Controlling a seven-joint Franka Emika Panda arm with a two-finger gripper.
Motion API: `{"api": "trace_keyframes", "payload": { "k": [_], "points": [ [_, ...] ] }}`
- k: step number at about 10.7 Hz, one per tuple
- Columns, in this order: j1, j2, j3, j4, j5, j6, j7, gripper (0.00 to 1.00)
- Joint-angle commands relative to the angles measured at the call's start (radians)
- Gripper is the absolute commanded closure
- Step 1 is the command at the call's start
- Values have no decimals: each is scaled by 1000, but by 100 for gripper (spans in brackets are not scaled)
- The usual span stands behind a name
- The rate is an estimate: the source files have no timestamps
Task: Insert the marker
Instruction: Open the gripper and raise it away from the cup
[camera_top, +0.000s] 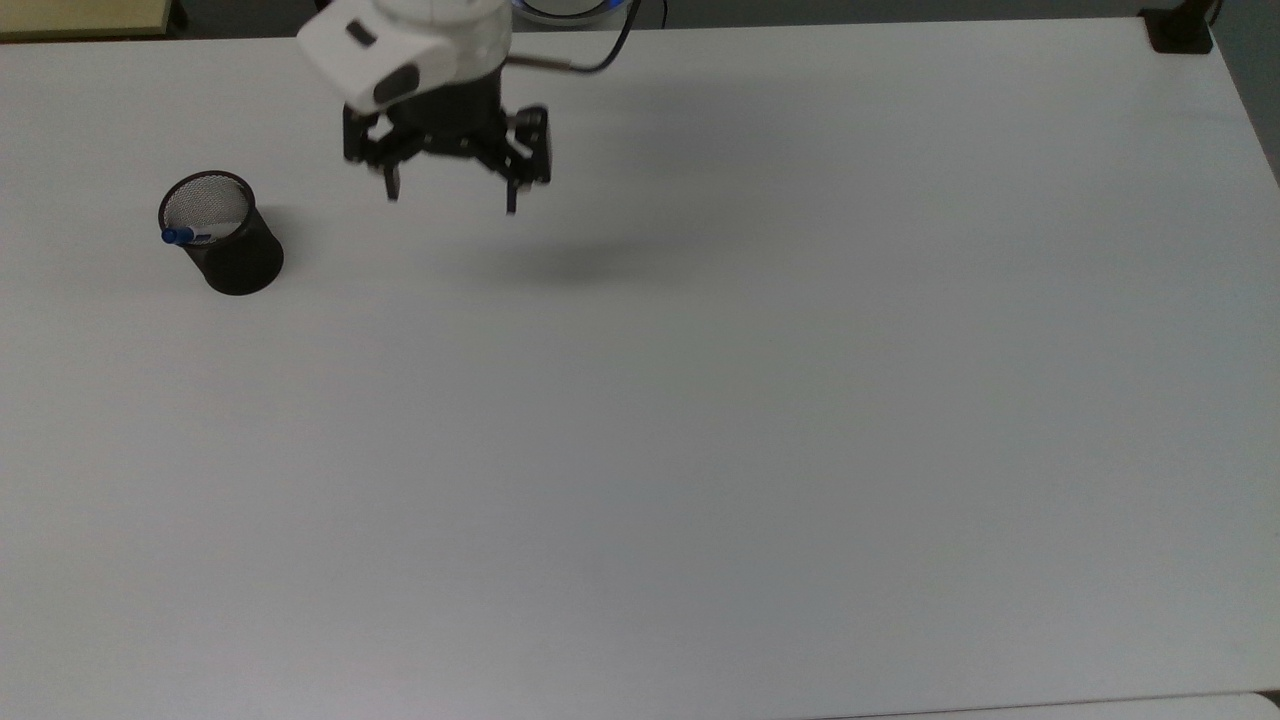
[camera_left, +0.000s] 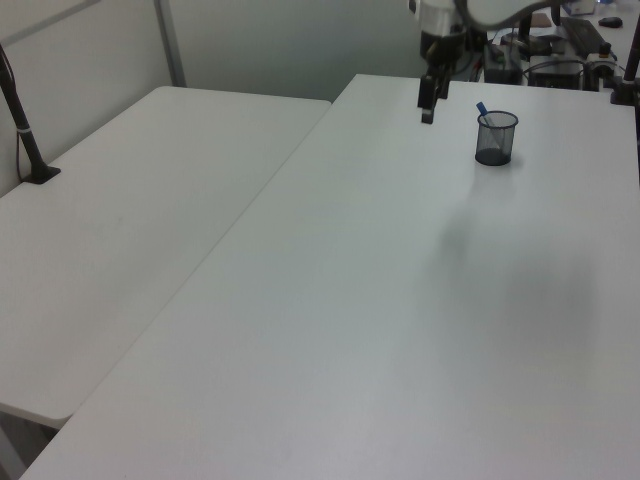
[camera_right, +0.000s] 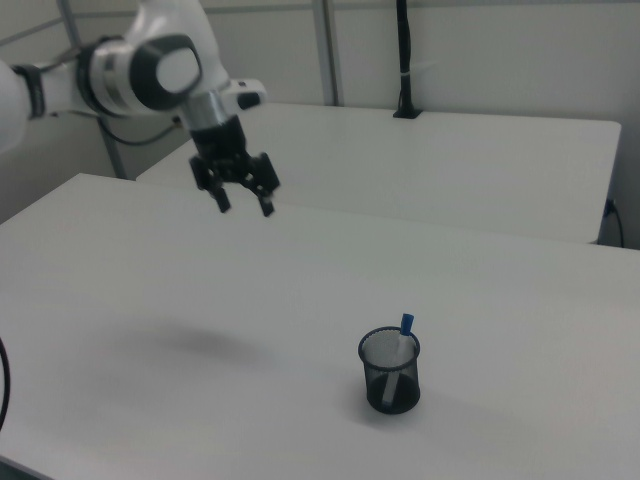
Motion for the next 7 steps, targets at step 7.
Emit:
{"api": "trace_keyframes", "payload": {
  "k": [7],
  "points": [
    [42,-147,-21,11,116,-260,2,0]
  ]
}}
